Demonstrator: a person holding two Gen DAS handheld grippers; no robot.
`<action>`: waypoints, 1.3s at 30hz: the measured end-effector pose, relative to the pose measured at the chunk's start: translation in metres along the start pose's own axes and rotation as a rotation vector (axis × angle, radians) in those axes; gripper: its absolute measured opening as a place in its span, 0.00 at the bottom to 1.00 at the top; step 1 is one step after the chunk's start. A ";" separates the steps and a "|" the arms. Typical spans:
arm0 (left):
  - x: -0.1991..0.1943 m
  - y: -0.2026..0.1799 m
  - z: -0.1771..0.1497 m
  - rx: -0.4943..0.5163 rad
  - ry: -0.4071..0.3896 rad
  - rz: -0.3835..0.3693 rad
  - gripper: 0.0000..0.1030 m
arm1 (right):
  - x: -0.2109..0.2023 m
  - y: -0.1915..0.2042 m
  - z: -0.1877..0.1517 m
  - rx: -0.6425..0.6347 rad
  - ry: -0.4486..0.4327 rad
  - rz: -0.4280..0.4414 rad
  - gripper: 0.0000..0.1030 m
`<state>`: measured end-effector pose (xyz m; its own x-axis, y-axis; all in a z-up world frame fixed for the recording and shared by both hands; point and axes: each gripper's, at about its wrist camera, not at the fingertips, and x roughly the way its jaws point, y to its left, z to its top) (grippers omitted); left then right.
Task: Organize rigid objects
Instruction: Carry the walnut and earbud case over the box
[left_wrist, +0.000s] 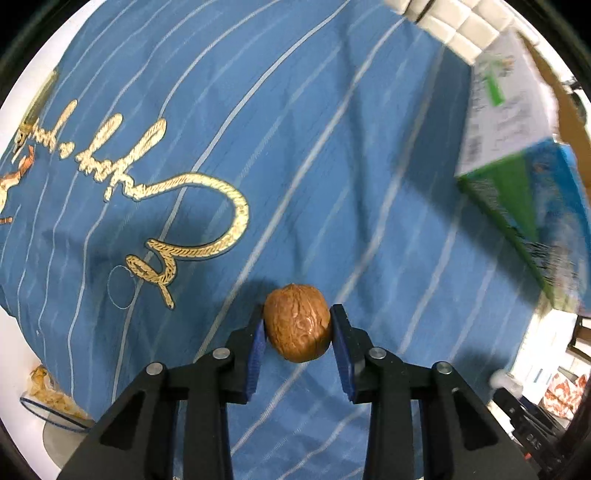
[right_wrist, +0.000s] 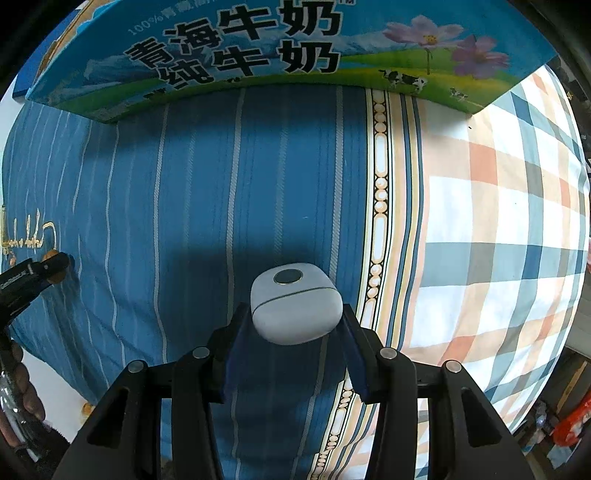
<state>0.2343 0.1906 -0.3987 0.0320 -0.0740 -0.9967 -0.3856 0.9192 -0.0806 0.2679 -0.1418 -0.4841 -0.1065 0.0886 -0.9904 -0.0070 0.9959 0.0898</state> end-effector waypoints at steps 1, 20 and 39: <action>-0.009 -0.005 -0.003 0.015 -0.011 -0.011 0.30 | -0.001 0.000 -0.001 -0.001 -0.001 0.003 0.47; -0.094 -0.171 -0.023 0.320 -0.171 -0.157 0.30 | -0.082 -0.046 0.006 0.114 -0.158 0.183 0.25; -0.070 -0.198 -0.018 0.353 -0.135 -0.132 0.30 | 0.003 -0.105 0.050 0.251 -0.070 0.068 0.47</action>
<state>0.2919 0.0067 -0.3130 0.1899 -0.1705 -0.9669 -0.0304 0.9833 -0.1794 0.3182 -0.2454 -0.5016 -0.0294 0.1473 -0.9887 0.2457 0.9598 0.1357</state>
